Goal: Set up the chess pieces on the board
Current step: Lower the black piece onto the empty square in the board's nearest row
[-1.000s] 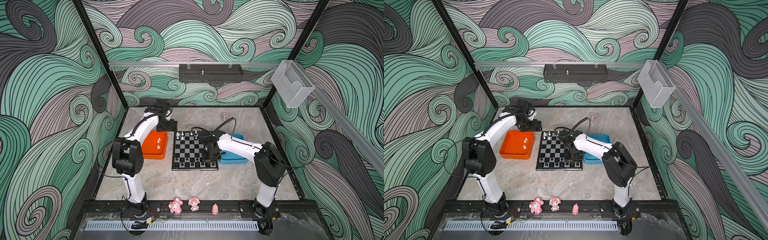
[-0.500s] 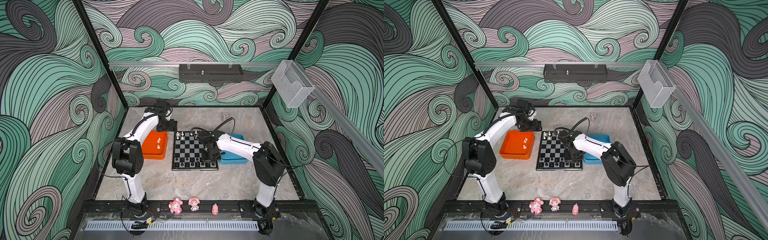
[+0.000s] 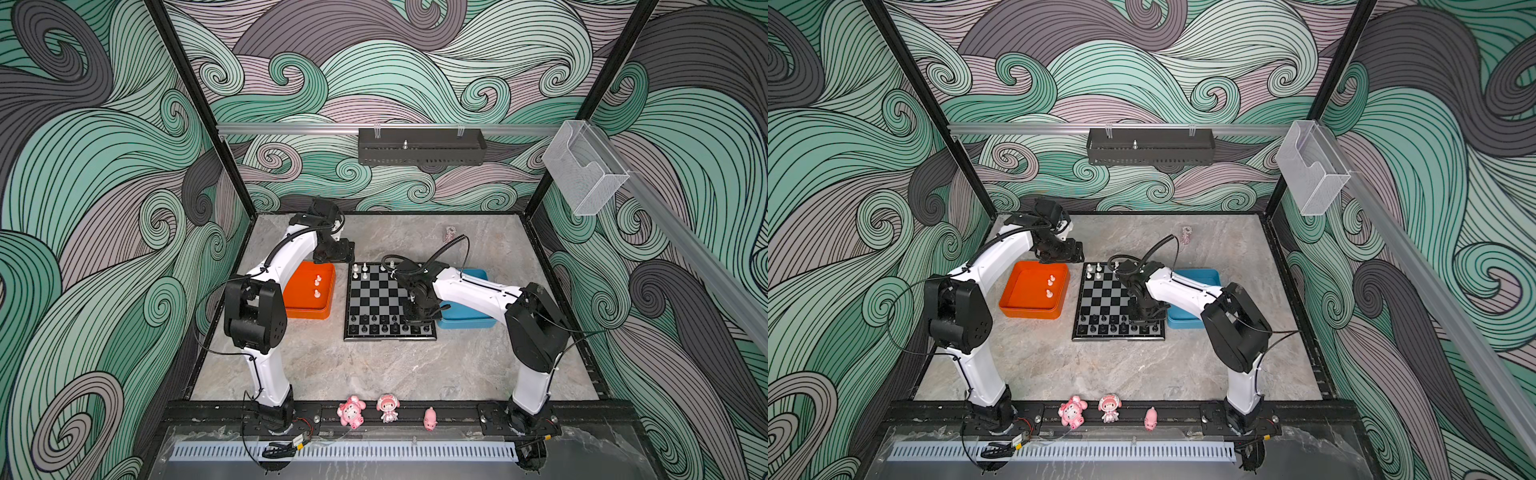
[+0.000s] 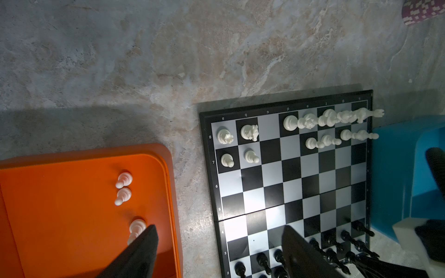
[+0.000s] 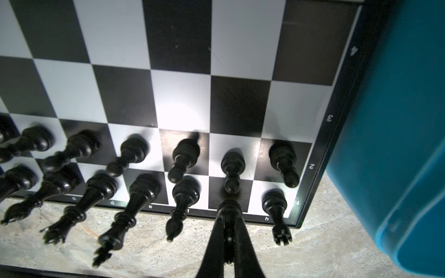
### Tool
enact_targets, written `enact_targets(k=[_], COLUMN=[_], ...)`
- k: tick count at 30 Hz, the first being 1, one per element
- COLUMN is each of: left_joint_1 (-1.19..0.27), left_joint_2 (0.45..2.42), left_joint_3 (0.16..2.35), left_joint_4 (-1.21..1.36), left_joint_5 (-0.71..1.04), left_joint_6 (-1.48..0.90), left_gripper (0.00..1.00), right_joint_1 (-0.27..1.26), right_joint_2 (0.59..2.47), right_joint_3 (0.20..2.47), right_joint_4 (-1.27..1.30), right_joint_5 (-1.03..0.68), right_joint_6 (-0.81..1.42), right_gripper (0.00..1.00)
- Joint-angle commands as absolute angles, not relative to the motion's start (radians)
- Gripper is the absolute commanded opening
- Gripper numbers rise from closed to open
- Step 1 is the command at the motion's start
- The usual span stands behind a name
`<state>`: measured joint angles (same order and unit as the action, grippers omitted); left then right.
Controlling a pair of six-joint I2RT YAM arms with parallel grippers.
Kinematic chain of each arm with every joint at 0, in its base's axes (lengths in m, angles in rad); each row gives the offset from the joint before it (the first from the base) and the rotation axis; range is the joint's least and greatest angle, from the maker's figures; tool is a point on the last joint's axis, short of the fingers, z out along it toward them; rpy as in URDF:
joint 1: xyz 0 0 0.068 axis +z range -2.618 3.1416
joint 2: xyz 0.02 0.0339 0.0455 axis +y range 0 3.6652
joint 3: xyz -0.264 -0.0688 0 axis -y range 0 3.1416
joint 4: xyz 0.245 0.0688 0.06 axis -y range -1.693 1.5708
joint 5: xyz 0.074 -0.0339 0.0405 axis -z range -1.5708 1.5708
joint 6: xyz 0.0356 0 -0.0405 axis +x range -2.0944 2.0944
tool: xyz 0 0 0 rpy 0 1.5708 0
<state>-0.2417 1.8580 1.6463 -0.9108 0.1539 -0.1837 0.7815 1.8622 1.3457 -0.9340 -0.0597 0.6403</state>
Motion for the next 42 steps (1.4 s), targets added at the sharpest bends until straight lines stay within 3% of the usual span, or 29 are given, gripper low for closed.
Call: enact_targets(k=[1, 33, 42], left_joint_1=[-0.232, -0.233, -0.233], left_joint_2=[1.867, 1.867, 1.867], left_joint_3=[1.647, 1.647, 1.648], left_joint_4=[-0.908, -0.908, -0.908], left_joint_5=[0.164, 0.161, 0.161], left_joint_6=[-0.190, -0.190, -0.190], left_gripper=[0.83, 0.83, 0.83], right_joint_1=[0.787, 0.787, 0.787], right_joint_2=[1.876, 1.896, 1.899], right_joint_3=[1.341, 1.352, 1.361], right_joint_4=[-0.940, -0.936, -0.937], right_joint_5=[-0.046, -0.041, -0.041], right_joint_6=[0.646, 0.640, 0.632], right_gripper=[0.07, 0.16, 0.14])
